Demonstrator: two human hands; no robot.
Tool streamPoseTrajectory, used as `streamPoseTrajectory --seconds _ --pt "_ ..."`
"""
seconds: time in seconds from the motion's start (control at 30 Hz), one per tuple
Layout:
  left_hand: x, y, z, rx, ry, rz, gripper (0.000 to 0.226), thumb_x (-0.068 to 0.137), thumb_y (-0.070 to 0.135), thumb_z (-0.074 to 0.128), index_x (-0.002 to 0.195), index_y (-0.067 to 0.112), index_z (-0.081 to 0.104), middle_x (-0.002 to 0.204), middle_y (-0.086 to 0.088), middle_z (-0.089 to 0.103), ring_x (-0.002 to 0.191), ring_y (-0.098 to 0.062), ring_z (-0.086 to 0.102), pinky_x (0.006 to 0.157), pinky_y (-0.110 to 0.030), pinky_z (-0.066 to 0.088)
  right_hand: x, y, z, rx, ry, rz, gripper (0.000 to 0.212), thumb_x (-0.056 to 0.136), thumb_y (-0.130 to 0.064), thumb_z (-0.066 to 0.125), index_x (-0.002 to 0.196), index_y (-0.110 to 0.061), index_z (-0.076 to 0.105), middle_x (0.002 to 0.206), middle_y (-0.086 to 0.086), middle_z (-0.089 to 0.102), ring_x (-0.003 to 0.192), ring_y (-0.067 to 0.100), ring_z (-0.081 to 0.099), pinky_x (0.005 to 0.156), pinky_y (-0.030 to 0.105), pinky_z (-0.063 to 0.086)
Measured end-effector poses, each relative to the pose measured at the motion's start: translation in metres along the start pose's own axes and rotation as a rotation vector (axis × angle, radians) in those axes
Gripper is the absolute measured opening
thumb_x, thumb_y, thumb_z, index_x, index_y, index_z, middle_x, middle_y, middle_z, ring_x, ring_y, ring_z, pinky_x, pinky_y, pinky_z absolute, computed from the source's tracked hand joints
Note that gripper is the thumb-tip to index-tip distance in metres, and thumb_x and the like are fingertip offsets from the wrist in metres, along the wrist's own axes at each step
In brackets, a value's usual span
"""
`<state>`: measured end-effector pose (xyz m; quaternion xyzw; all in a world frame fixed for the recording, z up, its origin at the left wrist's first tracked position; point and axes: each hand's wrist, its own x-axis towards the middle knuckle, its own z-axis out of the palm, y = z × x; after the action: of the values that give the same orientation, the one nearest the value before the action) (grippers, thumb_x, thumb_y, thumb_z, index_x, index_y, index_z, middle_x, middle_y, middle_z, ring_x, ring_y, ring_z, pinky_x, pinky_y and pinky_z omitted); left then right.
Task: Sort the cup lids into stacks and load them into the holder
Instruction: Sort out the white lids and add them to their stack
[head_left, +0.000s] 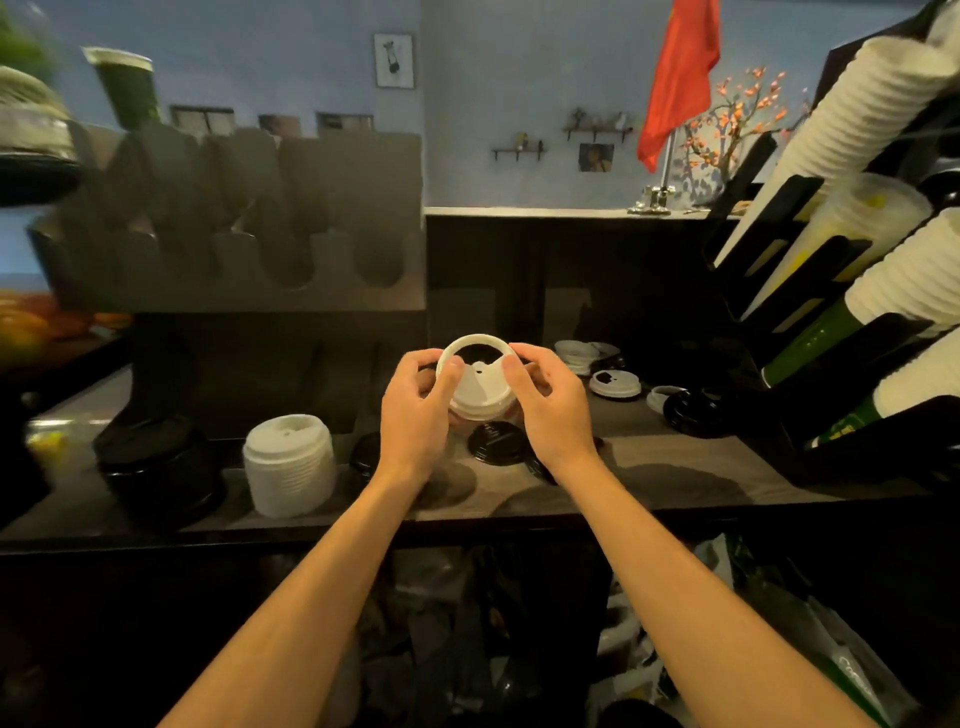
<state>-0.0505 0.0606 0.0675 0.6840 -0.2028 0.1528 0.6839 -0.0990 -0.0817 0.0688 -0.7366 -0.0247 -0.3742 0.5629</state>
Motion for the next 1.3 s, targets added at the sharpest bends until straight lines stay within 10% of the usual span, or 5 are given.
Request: streamPoseTrajectory --seconds 0.43,0.63,0.83,1.3 --pt "0.011 0.006 -0.165 0.558 0.249 -0.034 0.023 0.101 0.047 0.057 0.099 0.027 0.068 0.097 0.011 0.058 0.086 -0.006 0.058 0.071 -0.02 0.043 -0.014 -0.048 0.147 -0.044 -0.259 0.159 0.022 0.095 -0.046 0.065 0.099 -0.027 0.073 0.086 -0.009 0.072 0.074 0.012 0.071 0.064 0.022 0.059" --pt "0.013 -0.008 -0.186 0.524 0.216 -0.094 0.041 0.104 0.044 0.052 0.134 0.019 0.062 0.124 0.003 0.062 0.107 -0.01 0.059 0.086 -0.025 0.046 -0.016 -0.043 0.179 -0.074 -0.232 0.264 0.024 0.093 -0.043 0.068 0.084 -0.022 0.076 0.078 -0.004 0.072 0.068 0.013 0.071 0.056 0.016 0.054" --pt "0.016 -0.031 -0.185 0.537 0.165 -0.139 0.029 0.103 0.038 0.053 0.123 0.02 0.064 0.11 0.002 0.064 0.094 -0.01 0.06 0.077 -0.025 0.049 -0.016 -0.024 0.188 -0.315 -0.215 0.162 0.042 0.094 -0.044 0.065 0.069 -0.012 0.076 0.067 0.008 0.07 0.065 0.021 0.067 0.068 0.037 0.058" --pt "0.021 -0.048 -0.177 0.339 0.202 -0.406 0.018 0.102 0.031 0.054 0.115 0.018 0.056 0.122 -0.005 0.057 0.093 -0.014 0.056 0.071 -0.029 0.043 0.0 -0.014 0.195 -0.586 -0.334 0.198 0.048 0.089 -0.053 0.065 0.064 -0.012 0.069 0.058 0.0 0.062 0.059 0.016 0.063 0.06 0.031 0.054"
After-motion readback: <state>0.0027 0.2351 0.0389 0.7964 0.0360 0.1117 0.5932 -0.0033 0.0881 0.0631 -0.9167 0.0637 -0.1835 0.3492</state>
